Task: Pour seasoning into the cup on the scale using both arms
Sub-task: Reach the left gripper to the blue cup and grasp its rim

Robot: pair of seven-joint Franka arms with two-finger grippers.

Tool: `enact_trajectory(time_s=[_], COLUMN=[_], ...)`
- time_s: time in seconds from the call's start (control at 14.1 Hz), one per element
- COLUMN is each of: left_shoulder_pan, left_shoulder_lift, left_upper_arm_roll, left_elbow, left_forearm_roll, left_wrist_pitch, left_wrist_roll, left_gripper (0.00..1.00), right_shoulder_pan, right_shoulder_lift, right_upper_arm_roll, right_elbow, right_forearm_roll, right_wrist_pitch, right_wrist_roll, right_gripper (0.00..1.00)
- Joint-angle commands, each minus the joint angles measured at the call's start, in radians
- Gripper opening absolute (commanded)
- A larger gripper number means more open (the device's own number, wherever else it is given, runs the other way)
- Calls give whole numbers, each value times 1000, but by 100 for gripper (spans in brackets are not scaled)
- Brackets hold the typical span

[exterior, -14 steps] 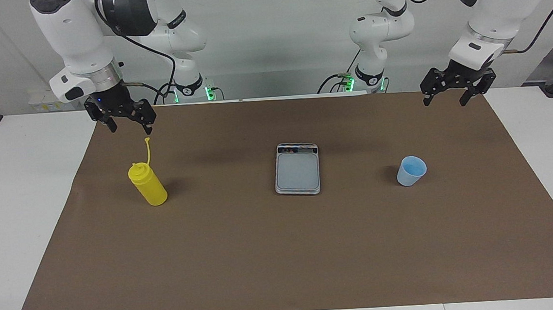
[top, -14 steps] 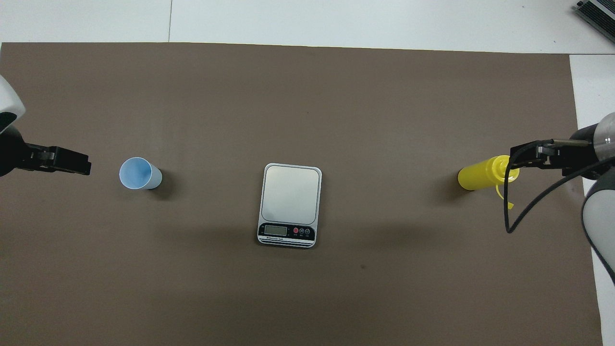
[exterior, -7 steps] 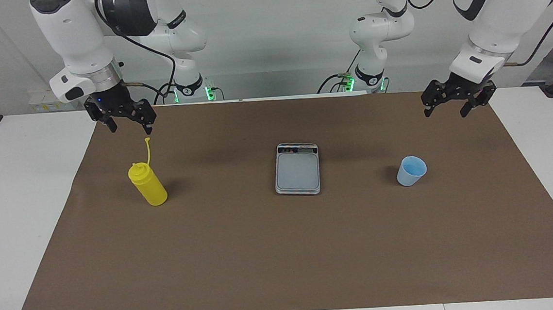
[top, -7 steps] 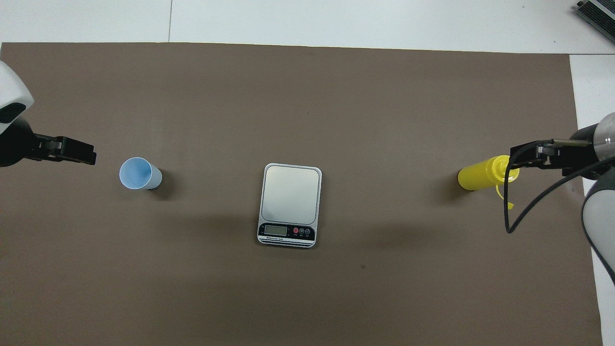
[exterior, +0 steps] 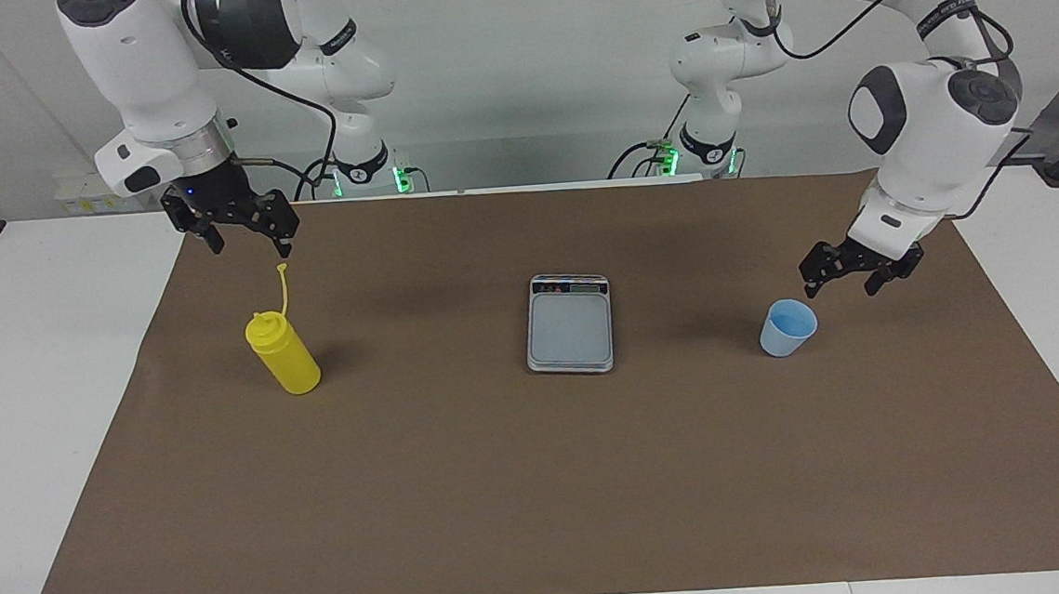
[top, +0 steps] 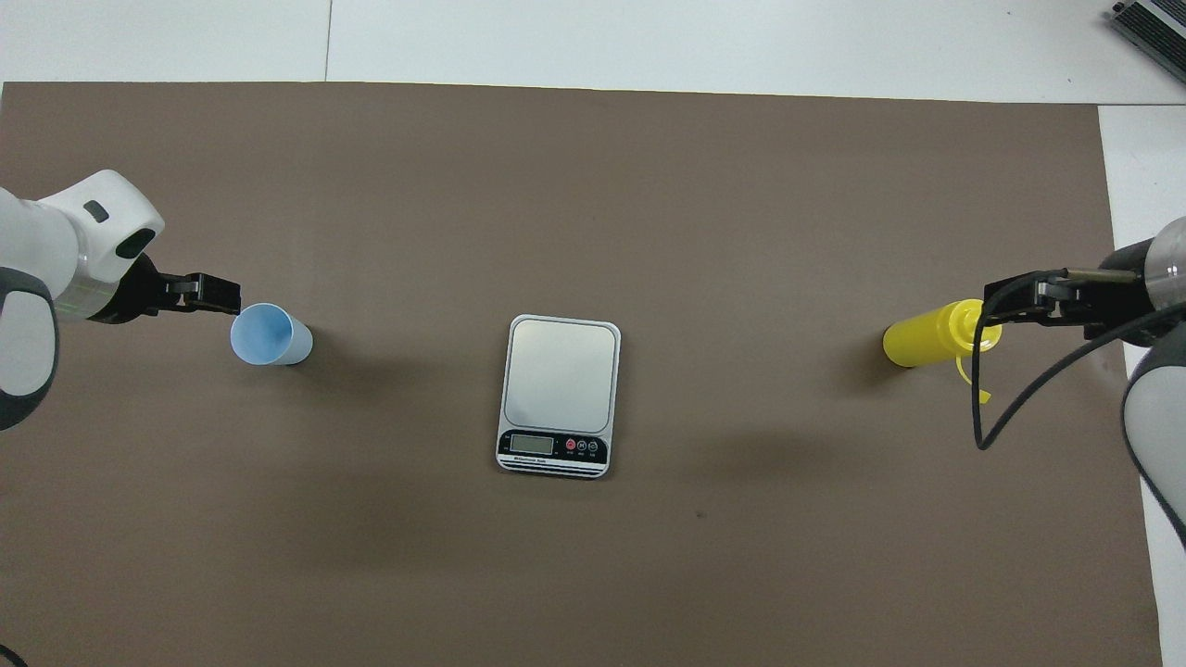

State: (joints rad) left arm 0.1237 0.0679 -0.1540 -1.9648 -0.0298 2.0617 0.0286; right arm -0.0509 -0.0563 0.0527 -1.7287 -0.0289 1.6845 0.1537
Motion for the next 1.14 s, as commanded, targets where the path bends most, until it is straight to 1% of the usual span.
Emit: enact_trajectory(time_s=[0.0,0.14,0.28,0.64,0.71,0.78,0.92,0.99,1.06], left_shoulder_pan=[7,5,7,7,4,2,-4,-6,-7], left_shoulder_lift=[-30,-30,-14,26,44,58,64,64,67], left_upper_arm_roll=[-4,-4,-4,-4,-4,-4,-4,-4,-4], left_elbow=[-104,-172,-192,-272,-281,-279,-269,-263,-258], left_forearm_roll=[-4,-4,-5,-5,-5,-4,-4,-4,-2], left_wrist_pitch=[90,187,213,336,363,374,374,373,371], left_wrist_roll=[-59,-111,-119,-167,-170,-177,-176,-170,-164], left_gripper=[100,100,100,100,96,75,20,0,0], right_shoulder_pan=[-12,-12,-12,-12,-12,-12,-12,-12,-12], right_shoulder_lift=[-17,-17,-17,-17,-17,-17,-17,-17,-17], right_upper_arm_roll=[4,4,4,4,4,4,4,4,4], right_elbow=[-20,-20,-20,-20,-20,-20,-20,-20,-20], right_forearm_roll=[1,1,1,1,1,1,1,1,1], right_wrist_pitch=[4,4,4,4,4,4,4,4,4], right_wrist_roll=[-16,-14,-16,-14,-14,-14,-14,-14,-14], right_gripper=[100,100,100,100,100,100,100,100,100])
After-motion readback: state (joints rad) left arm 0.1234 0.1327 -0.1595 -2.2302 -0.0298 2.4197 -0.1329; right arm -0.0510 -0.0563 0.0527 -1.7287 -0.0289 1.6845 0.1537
